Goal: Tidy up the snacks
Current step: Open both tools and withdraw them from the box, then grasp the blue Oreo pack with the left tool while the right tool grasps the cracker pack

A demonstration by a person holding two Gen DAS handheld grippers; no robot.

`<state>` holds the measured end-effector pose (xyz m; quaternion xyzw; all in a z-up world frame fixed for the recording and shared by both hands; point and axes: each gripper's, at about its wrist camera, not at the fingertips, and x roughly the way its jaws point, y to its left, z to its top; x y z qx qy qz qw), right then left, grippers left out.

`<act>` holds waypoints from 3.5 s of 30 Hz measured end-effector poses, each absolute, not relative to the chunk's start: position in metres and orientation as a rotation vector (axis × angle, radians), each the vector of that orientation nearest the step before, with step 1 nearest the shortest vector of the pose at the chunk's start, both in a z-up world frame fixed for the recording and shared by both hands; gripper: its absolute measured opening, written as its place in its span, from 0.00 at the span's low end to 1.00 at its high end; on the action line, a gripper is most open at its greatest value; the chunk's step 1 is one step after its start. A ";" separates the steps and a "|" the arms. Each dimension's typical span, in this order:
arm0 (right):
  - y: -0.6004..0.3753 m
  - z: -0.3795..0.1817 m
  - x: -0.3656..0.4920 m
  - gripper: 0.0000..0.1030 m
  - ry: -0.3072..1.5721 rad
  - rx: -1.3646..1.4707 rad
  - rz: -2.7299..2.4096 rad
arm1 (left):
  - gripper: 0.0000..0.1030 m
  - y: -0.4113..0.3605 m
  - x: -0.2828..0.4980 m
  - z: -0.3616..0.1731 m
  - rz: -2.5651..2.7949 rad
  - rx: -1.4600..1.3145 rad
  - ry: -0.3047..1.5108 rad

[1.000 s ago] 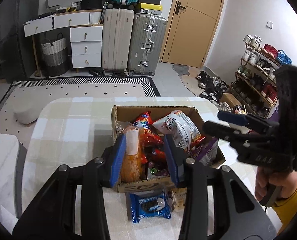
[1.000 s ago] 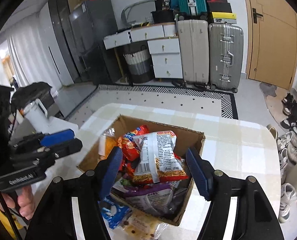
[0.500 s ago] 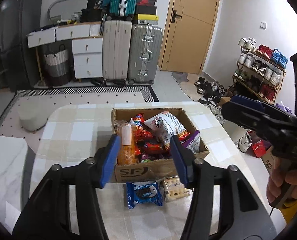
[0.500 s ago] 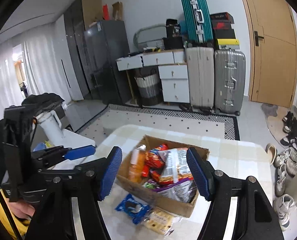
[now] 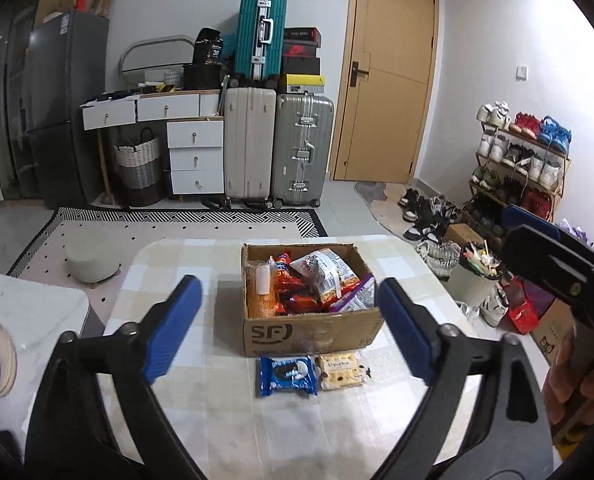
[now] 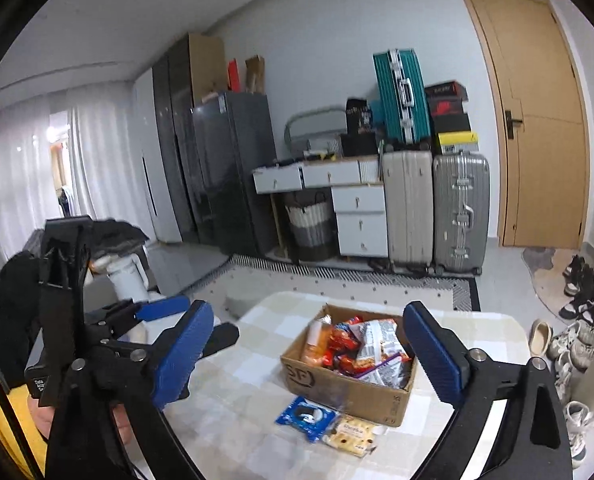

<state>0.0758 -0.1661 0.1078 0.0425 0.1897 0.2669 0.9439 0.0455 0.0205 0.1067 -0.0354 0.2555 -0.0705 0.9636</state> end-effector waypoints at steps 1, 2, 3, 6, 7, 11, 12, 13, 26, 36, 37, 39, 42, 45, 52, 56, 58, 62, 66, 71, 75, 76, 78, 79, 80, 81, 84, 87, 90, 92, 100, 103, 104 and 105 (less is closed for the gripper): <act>-0.167 0.110 0.066 0.96 0.374 0.095 0.547 | 1.00 0.022 0.037 0.109 -0.143 -0.080 0.507; -0.168 0.111 0.060 0.96 0.370 0.096 0.550 | 1.00 0.025 0.026 0.113 -0.139 -0.088 0.487; -0.168 0.111 0.051 0.97 0.358 0.097 0.550 | 1.00 0.027 0.019 0.115 -0.131 -0.091 0.476; -0.167 0.111 0.031 0.99 0.330 0.080 0.528 | 1.00 0.034 -0.010 0.119 -0.097 -0.082 0.451; -0.167 0.110 0.020 0.99 0.313 0.072 0.518 | 1.00 0.037 -0.017 0.120 -0.088 -0.081 0.448; -0.167 0.094 -0.009 0.99 0.285 0.069 0.478 | 1.00 0.051 -0.041 0.113 -0.046 -0.098 0.440; -0.169 0.088 -0.011 0.99 0.284 0.073 0.471 | 1.00 0.053 -0.045 0.109 -0.044 -0.103 0.442; -0.169 0.082 -0.015 0.99 0.286 0.083 0.466 | 1.00 0.056 -0.050 0.104 -0.036 -0.106 0.449; -0.180 -0.011 -0.019 0.99 0.452 0.165 0.395 | 1.00 0.057 -0.051 0.007 -0.009 -0.126 0.603; -0.185 -0.032 0.007 0.99 0.523 0.199 0.387 | 1.00 0.039 -0.007 -0.021 -0.027 -0.113 0.670; -0.184 -0.036 0.011 0.99 0.536 0.198 0.384 | 1.00 0.039 -0.002 -0.024 -0.026 -0.116 0.676; -0.182 -0.041 0.018 0.99 0.556 0.194 0.383 | 1.00 0.039 0.007 -0.031 -0.021 -0.115 0.689; -0.180 -0.053 0.037 0.99 0.605 0.200 0.375 | 1.00 0.039 0.028 -0.044 -0.016 -0.117 0.723; -0.177 -0.065 0.056 0.99 0.659 0.202 0.361 | 1.00 0.040 0.043 -0.053 -0.011 -0.122 0.747; -0.166 -0.100 0.102 0.99 0.772 0.210 0.374 | 1.00 0.042 0.087 -0.087 -0.006 -0.120 0.814; -0.157 -0.118 0.132 0.99 0.837 0.182 0.352 | 1.00 0.046 0.107 -0.105 -0.008 -0.128 0.847; -0.153 -0.127 0.147 0.99 0.879 0.173 0.328 | 1.00 0.049 0.115 -0.112 -0.005 -0.131 0.857; -0.142 -0.146 0.177 0.98 0.967 0.155 0.307 | 1.00 0.054 0.126 -0.126 -0.009 -0.147 0.873; -0.127 -0.158 0.193 0.97 1.007 0.099 0.304 | 1.00 0.061 0.132 -0.137 -0.014 -0.166 0.886; -0.113 -0.171 0.211 0.93 1.050 0.033 0.248 | 1.00 0.067 0.136 -0.146 -0.024 -0.192 0.900; -0.095 -0.177 0.212 0.90 1.047 -0.077 0.222 | 1.00 0.070 0.135 -0.148 -0.037 -0.200 0.902; -0.091 -0.177 0.211 0.87 1.037 -0.110 0.217 | 1.00 0.071 0.135 -0.147 -0.036 -0.198 0.900; -0.087 -0.176 0.209 0.81 1.026 -0.116 0.228 | 1.00 0.077 0.133 -0.145 -0.019 -0.207 0.887; -0.085 -0.175 0.209 0.74 1.024 -0.124 0.236 | 1.00 0.080 0.133 -0.144 -0.016 -0.215 0.885; -0.083 -0.174 0.208 0.71 1.022 -0.128 0.244 | 1.00 0.082 0.133 -0.144 -0.013 -0.221 0.887; -0.082 -0.173 0.208 0.67 1.017 -0.127 0.246 | 1.00 0.083 0.131 -0.143 -0.004 -0.223 0.891; -0.085 -0.170 0.203 0.60 1.004 -0.098 0.256 | 1.00 0.089 0.127 -0.143 0.007 -0.237 0.894; -0.098 -0.165 0.200 0.57 0.998 -0.048 0.276 | 1.00 0.092 0.123 -0.140 0.021 -0.233 0.883; -0.109 -0.159 0.190 0.57 0.975 0.000 0.318 | 1.00 0.091 0.120 -0.137 0.034 -0.221 0.873; -0.121 -0.154 0.183 0.57 0.955 0.030 0.329 | 1.00 0.088 0.120 -0.137 0.040 -0.204 0.871; -0.179 -0.130 0.145 0.57 0.797 0.220 0.465 | 0.99 0.056 0.149 -0.146 -0.004 -0.133 0.935; -0.187 -0.124 0.124 0.57 0.750 0.234 0.458 | 1.00 0.041 0.168 -0.148 -0.020 -0.103 0.968; -0.192 -0.124 0.120 0.57 0.737 0.248 0.460 | 0.99 0.038 0.173 -0.149 -0.018 -0.100 0.968; -0.196 -0.124 0.120 0.57 0.728 0.262 0.463 | 0.99 0.034 0.178 -0.150 -0.021 -0.096 0.976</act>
